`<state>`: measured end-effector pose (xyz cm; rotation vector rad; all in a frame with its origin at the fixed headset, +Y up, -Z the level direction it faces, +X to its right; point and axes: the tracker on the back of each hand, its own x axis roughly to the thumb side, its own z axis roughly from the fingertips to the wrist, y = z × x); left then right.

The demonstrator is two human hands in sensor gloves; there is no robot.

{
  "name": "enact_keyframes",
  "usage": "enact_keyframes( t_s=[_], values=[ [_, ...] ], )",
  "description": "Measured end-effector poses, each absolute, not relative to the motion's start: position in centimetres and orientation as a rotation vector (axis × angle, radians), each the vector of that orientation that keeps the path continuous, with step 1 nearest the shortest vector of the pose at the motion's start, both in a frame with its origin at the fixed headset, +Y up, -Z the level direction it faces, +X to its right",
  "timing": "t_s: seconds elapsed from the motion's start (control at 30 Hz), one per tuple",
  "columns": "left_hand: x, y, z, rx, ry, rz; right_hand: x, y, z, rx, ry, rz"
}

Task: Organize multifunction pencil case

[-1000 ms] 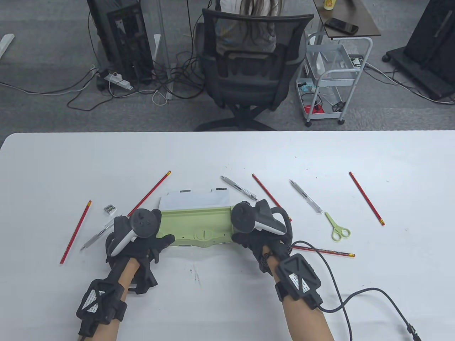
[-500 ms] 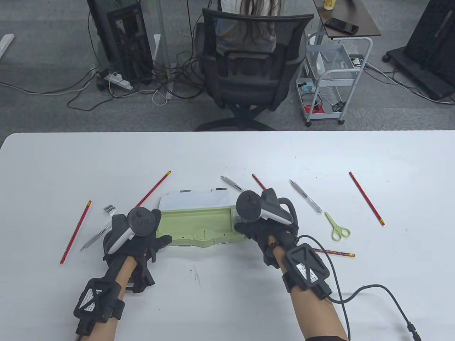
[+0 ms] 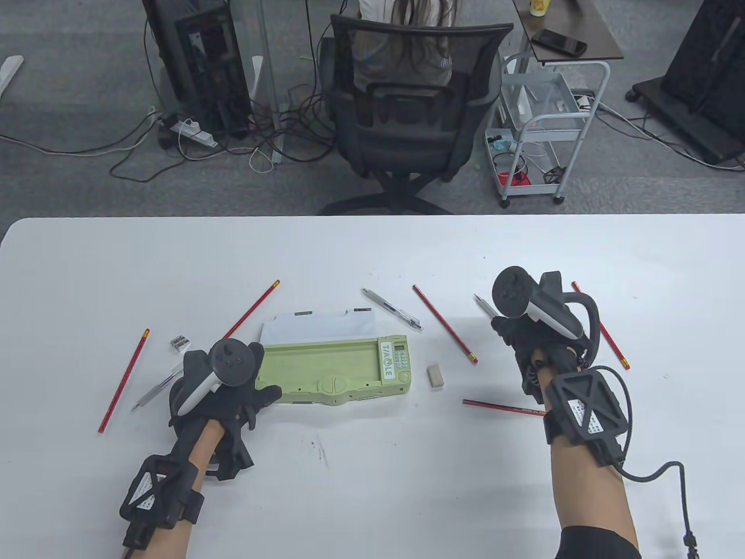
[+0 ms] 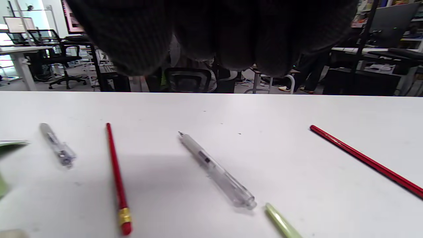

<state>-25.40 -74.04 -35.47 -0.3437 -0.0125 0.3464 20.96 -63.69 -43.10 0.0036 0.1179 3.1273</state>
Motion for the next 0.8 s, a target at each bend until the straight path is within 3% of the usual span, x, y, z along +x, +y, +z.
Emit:
enact_keyframes(
  t_s=[0.3, 0.67, 0.8],
  values=[
    [-25.2, -73.9, -35.5, -0.364, 0.016, 0.372, 20.8, -69.6, -46.9, -0.131, 0.256, 3.205],
    [-25.2, -73.9, -35.5, -0.366, 0.031, 0.394, 20.7, -73.0, -48.7, -0.176, 0.356, 3.283],
    [-25.2, -73.9, -35.5, -0.369, 0.029, 0.381, 20.4, -73.1, -48.8, -0.16, 0.303, 3.32]
  ],
)
